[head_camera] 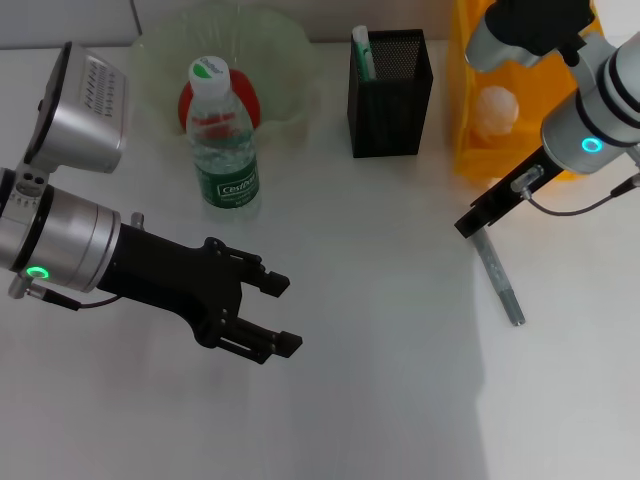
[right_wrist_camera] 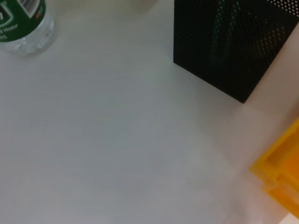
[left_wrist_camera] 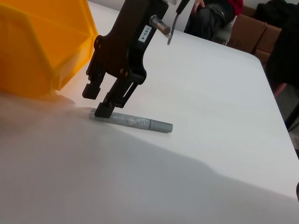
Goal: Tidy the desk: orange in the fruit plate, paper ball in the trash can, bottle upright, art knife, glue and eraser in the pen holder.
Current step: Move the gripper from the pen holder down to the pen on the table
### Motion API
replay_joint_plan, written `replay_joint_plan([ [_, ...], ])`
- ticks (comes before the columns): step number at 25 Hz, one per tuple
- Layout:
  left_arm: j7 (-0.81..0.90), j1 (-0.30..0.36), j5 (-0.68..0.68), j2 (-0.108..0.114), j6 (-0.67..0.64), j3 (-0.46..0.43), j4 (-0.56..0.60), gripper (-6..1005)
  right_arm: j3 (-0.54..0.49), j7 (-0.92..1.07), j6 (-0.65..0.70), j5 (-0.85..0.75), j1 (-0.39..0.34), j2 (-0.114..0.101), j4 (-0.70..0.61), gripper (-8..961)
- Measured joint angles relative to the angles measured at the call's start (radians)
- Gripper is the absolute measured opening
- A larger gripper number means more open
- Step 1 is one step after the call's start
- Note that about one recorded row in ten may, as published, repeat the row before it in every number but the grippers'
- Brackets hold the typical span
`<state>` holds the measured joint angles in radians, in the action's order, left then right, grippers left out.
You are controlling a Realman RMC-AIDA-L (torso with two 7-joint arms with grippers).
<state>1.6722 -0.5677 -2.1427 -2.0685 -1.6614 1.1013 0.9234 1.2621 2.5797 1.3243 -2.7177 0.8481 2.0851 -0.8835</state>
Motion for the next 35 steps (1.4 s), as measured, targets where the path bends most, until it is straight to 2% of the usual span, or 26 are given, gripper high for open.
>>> replay_joint_plan([
  [14, 0.000, 0.000, 0.007, -0.001, 0.010, 0.000, 0.000, 782, 0.023, 0.002, -0.099, 0.000, 0.035, 0.002, 0.103, 389],
  [24, 0.000, 0.000, 0.008, -0.001, 0.009, -0.001, 0.000, 782, 0.023, -0.002, -0.103, 0.000, 0.034, 0.003, 0.105, 364],
  [29, 0.000, 0.000, 0.008, -0.001, 0.009, -0.002, 0.000, 782, 0.023, -0.005, -0.100, 0.000, 0.023, 0.003, 0.086, 172],
  [35, -0.002, 0.000, 0.007, -0.001, 0.010, -0.004, 0.000, 782, 0.023, -0.005, -0.076, 0.000, -0.008, 0.002, 0.020, 139],
])
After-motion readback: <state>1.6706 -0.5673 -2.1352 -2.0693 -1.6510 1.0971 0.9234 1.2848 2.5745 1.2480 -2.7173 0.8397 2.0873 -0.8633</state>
